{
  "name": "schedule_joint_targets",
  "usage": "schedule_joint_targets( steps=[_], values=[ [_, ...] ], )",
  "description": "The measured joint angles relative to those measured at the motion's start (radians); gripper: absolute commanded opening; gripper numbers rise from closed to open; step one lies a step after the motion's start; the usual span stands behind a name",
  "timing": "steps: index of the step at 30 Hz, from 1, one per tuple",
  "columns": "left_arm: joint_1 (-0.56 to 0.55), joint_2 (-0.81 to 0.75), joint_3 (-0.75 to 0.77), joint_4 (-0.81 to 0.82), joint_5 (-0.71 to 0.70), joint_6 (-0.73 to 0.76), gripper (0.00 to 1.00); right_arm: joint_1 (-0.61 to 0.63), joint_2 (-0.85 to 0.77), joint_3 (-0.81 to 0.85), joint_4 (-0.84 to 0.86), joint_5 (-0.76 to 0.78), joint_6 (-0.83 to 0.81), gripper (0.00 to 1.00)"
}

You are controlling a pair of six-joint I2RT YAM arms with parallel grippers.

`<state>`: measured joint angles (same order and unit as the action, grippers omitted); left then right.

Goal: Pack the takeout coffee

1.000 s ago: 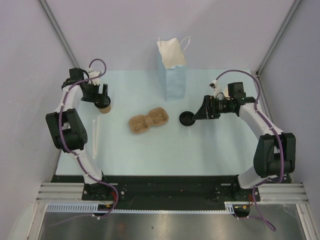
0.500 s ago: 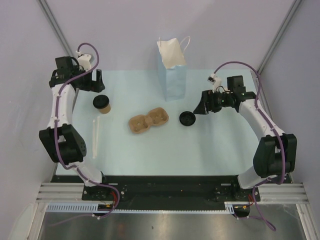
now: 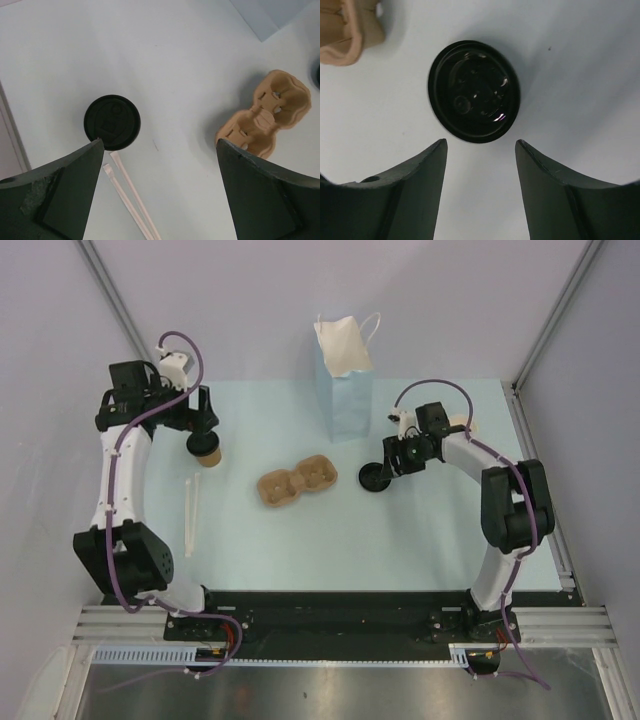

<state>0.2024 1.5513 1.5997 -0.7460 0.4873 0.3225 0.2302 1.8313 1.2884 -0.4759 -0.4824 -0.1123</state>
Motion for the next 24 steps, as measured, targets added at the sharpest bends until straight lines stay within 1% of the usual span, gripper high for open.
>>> schedule_joint_targets(
  steps=[3,6,11,17,20,22,23,24],
  values=[
    [-0.023,-0.047,-0.04,-0.006,0.006,-0.001,1.0,0.0,0.048,0.016,0.019,0.029,0.003,0.6],
    [-0.04,-0.081,-0.066,-0.008,0.013,-0.011,1.0,0.0,0.099,0.042,0.048,0.057,0.008,0.56],
    [-0.05,-0.103,-0.083,-0.014,0.014,-0.037,1.0,0.0,0.154,0.071,0.073,0.095,0.012,0.52],
    [-0.053,-0.111,-0.095,-0.018,0.014,-0.06,1.0,0.0,0.176,0.081,0.09,0.133,0.019,0.39],
    [-0.053,-0.111,-0.105,-0.019,0.014,-0.071,0.99,0.002,0.177,0.081,0.089,0.159,0.025,0.29],
    [-0.053,-0.111,-0.108,-0.019,0.014,-0.079,1.0,0.0,0.177,0.081,0.084,0.172,0.026,0.25],
    [-0.053,-0.111,-0.109,-0.018,0.014,-0.082,0.99,-0.002,0.177,0.081,0.082,0.174,0.026,0.19],
    [-0.053,-0.111,-0.109,-0.018,0.014,-0.087,0.99,-0.004,0.177,0.081,0.076,0.176,0.025,0.18]
  ],
)
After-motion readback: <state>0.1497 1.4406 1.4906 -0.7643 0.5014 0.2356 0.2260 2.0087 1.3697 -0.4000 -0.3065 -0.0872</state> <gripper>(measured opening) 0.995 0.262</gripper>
